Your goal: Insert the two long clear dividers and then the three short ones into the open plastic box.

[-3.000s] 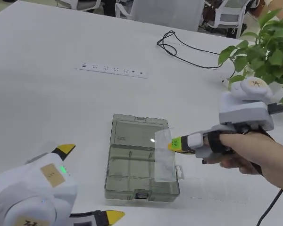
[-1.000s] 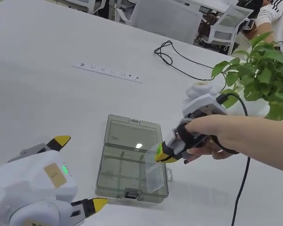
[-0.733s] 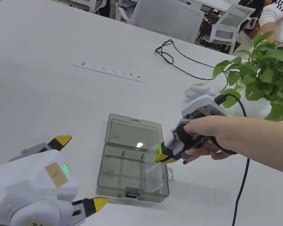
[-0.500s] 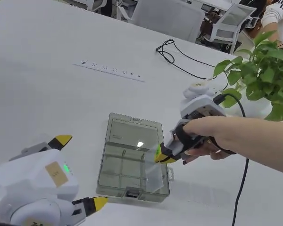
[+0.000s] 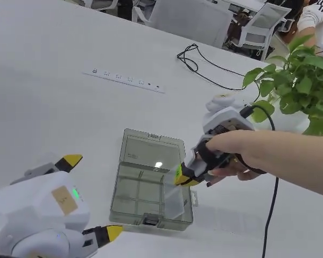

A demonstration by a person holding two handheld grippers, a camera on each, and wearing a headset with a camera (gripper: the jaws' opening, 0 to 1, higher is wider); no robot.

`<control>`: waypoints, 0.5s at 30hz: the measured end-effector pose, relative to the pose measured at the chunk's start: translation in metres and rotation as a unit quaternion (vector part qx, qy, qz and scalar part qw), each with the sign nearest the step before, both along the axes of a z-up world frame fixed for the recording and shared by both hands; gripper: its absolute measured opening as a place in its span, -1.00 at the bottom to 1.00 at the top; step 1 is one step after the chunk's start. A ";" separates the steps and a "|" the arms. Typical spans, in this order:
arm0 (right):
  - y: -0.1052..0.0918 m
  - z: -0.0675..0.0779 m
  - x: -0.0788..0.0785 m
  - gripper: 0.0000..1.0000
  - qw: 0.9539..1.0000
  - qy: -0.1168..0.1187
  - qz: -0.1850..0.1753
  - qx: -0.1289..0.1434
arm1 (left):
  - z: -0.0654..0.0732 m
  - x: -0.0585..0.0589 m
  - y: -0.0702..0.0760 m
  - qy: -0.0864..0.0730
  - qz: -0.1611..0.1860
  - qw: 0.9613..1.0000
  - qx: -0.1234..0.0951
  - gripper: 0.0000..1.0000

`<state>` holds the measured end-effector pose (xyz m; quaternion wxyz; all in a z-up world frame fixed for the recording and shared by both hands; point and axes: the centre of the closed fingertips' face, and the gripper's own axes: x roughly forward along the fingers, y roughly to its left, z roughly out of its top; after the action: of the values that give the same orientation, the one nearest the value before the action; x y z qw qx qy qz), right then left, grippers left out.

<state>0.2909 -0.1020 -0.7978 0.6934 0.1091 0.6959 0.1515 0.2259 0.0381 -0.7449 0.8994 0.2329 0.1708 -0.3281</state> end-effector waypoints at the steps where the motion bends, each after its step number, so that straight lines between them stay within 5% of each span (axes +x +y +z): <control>1: 0.001 0.000 -0.001 -0.96 1.000 0.000 0.001 0.002 | 0.000 0.000 0.000 0.000 0.000 1.000 0.000 0.65; 15: 0.002 0.001 -0.001 -0.96 1.000 0.001 0.003 -0.004 | 0.001 0.000 0.000 0.000 0.000 1.000 -0.004 0.64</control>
<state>0.2900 -0.1003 -0.7967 0.6924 0.1042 0.6978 0.1507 0.2262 0.0378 -0.7440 0.9004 0.2292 0.1689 -0.3290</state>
